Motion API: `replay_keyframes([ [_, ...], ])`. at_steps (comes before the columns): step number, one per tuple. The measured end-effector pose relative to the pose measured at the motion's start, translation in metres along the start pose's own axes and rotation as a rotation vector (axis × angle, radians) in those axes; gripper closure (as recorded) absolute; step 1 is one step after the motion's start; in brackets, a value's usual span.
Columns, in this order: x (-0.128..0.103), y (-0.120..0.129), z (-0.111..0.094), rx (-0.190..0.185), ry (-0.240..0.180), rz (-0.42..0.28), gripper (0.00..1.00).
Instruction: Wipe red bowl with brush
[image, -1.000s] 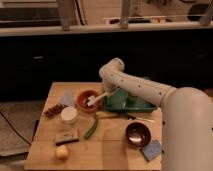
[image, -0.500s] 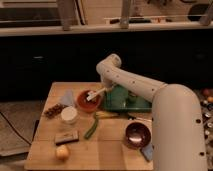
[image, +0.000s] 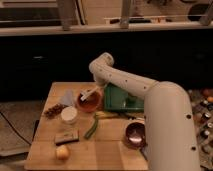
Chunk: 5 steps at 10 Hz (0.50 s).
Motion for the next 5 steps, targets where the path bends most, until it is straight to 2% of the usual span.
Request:
replay_keyframes([
  [1,-0.005,0.008,-0.004,0.004,-0.014,-0.014,0.99],
  [3,0.0,0.025,-0.008,0.0,-0.025,-0.017,0.99],
  [5,0.014,0.043,0.0,-0.033,-0.026,-0.003,0.99],
])
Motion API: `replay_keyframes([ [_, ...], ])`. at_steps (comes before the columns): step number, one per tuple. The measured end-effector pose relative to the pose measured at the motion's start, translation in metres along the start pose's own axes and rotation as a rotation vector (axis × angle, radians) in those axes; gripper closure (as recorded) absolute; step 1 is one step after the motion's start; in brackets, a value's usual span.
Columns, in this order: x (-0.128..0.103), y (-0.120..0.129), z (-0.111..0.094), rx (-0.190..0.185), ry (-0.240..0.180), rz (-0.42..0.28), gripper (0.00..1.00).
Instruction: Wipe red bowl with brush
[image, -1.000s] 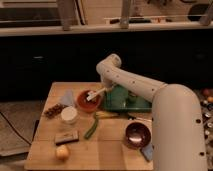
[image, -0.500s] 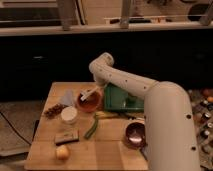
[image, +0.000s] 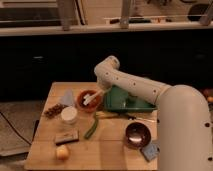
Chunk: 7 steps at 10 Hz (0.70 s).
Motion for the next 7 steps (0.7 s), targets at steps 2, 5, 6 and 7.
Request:
replay_keyframes([
  [2,0.013,0.011,0.009,-0.023,0.006,0.029,0.99],
  [5,0.04,-0.007,0.018,-0.03,0.039,0.089,0.99],
  [6,0.043,-0.014,0.017,-0.024,0.046,0.089,0.99],
  [7,0.042,-0.021,0.016,-0.018,0.051,0.081,0.99],
])
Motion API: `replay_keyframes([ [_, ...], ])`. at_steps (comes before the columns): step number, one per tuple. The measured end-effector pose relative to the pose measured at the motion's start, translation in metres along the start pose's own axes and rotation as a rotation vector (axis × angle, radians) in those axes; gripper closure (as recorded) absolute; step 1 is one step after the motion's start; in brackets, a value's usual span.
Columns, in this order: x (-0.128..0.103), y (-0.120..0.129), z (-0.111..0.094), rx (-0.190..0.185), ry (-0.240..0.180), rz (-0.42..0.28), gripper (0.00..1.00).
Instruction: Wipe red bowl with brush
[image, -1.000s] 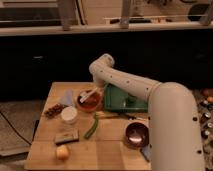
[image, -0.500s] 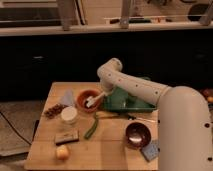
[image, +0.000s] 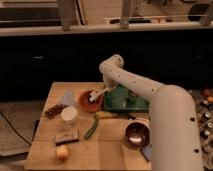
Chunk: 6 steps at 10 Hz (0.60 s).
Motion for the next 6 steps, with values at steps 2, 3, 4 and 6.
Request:
replay_keyframes([
  [2,-0.018,-0.014,-0.001,0.01,-0.012,-0.038,0.99],
  [3,-0.027,-0.017,-0.003,0.013,-0.019,-0.062,0.99],
  [4,-0.034,-0.019,-0.003,0.016,-0.024,-0.082,0.99],
  [6,-0.053,-0.01,-0.011,0.022,-0.047,-0.145,0.99],
])
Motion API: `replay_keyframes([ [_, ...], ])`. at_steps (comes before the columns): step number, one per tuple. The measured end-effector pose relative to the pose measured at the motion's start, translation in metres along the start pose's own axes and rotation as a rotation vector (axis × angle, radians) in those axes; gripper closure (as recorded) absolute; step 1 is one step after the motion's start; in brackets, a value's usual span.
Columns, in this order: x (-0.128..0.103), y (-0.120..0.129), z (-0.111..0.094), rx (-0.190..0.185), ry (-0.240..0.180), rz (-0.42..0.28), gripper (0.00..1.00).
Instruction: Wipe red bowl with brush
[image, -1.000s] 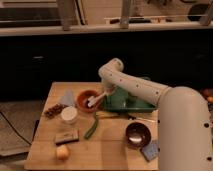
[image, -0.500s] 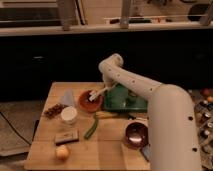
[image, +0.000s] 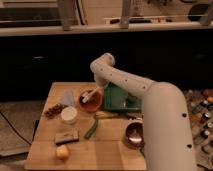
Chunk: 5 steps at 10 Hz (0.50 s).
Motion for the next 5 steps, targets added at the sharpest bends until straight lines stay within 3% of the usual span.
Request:
replay_keyframes([
  [2,-0.004,0.022,-0.007,-0.006,-0.015,-0.023,0.99],
  [5,0.02,0.049,-0.007,-0.021,-0.022,0.021,0.99],
])
